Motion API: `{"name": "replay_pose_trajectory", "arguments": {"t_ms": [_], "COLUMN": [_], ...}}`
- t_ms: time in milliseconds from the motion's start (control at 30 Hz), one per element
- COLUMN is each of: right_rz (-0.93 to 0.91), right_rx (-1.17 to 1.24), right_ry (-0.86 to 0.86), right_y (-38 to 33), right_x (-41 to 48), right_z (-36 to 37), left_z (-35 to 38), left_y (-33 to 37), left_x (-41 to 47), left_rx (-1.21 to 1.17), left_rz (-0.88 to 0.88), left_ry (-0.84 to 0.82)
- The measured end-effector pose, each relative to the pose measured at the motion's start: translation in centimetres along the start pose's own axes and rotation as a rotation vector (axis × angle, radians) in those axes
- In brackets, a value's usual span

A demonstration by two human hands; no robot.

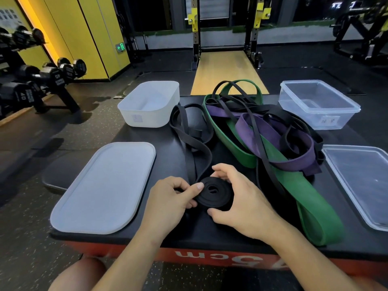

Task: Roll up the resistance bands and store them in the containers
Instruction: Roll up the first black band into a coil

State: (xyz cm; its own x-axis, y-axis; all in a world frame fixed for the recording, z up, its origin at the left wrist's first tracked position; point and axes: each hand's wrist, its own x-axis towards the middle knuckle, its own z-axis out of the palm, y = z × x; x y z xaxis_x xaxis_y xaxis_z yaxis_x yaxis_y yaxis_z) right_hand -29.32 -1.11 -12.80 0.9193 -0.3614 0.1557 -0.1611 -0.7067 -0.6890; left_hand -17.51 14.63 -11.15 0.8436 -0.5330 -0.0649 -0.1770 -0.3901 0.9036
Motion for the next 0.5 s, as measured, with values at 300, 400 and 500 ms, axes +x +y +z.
{"name": "replay_pose_trajectory", "arguments": {"t_ms": [300,400,500], "right_rz": [-0.017,-0.059,-0.051], "right_rx": [0.043,-0.052,-0.155], "right_ry": [-0.071,-0.036,0.029], "right_y": [-0.46,-0.82,-0.86], "right_x": [-0.04,-0.24,-0.05], "right_z": [-0.35,-0.13,0.42], "left_z": [-0.09,-0.31,-0.17], "left_y": [-0.17,-0.07,-0.24], "left_x": [0.23,0.58,0.72], "left_rx": [-0.004,-0.052,-0.063], "left_rz": [0.007,0.001,0.008], "left_ry": [0.006,-0.004,-0.006]}}
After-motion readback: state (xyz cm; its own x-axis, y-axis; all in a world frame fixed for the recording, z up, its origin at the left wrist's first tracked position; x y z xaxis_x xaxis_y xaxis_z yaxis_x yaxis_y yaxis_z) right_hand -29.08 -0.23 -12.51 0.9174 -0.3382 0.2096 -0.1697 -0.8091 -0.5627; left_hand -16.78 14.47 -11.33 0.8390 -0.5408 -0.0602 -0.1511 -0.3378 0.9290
